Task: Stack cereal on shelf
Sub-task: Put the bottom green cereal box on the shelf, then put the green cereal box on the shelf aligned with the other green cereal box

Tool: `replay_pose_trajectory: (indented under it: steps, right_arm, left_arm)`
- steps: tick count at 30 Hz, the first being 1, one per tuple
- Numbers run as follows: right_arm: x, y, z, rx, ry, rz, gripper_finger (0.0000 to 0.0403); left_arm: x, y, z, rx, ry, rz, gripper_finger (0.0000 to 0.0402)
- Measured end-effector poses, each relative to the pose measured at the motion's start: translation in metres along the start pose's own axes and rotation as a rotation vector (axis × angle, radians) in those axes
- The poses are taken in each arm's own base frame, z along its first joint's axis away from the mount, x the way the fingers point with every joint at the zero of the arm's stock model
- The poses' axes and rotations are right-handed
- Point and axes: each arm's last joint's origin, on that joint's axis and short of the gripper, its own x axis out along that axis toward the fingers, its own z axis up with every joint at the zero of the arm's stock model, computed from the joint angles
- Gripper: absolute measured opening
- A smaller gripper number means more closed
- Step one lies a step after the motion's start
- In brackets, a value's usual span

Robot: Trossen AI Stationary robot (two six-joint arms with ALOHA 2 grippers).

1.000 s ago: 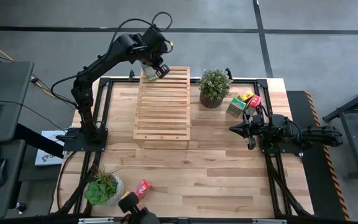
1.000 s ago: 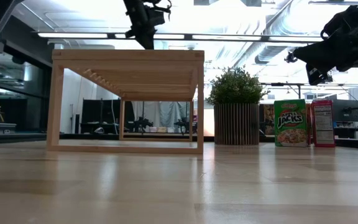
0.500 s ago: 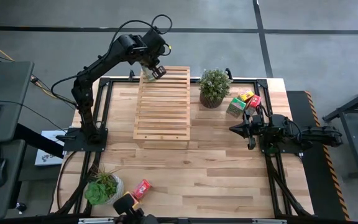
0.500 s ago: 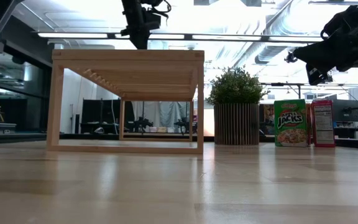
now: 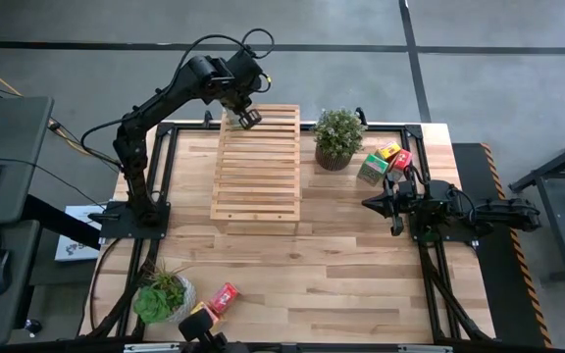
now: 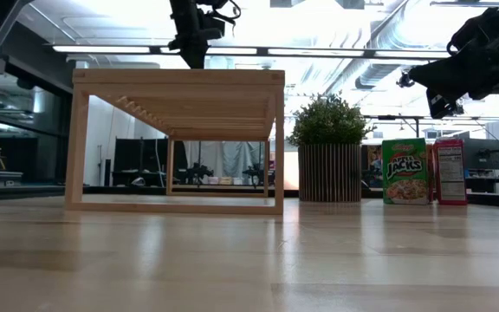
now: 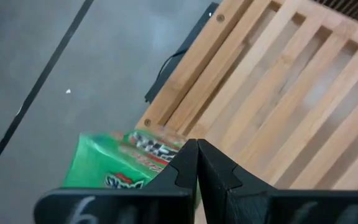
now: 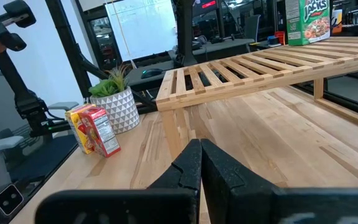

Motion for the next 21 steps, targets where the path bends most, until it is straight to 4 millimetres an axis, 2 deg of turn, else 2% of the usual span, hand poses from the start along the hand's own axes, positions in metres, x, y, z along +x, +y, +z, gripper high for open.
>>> replay_pose_trajectory:
  steps: [15,18,21]
  right_arm:
    - [0.000,0.000,0.000,0.000,0.000,0.000,0.0000]
    - [0.000,0.000,0.000,0.000,0.000,0.000,0.0000]
    - [0.000,0.000,0.000,0.000,0.000,0.000,0.0000]
  left_arm:
    - [-0.001,0.000,-0.001,0.007,0.004,0.012,0.0000]
    - [-0.009,0.000,-0.002,-0.009,-0.020,-0.009,0.0000]
    - [-0.030,-0.004,-0.004,-0.024,-0.093,-0.105,0.0000]
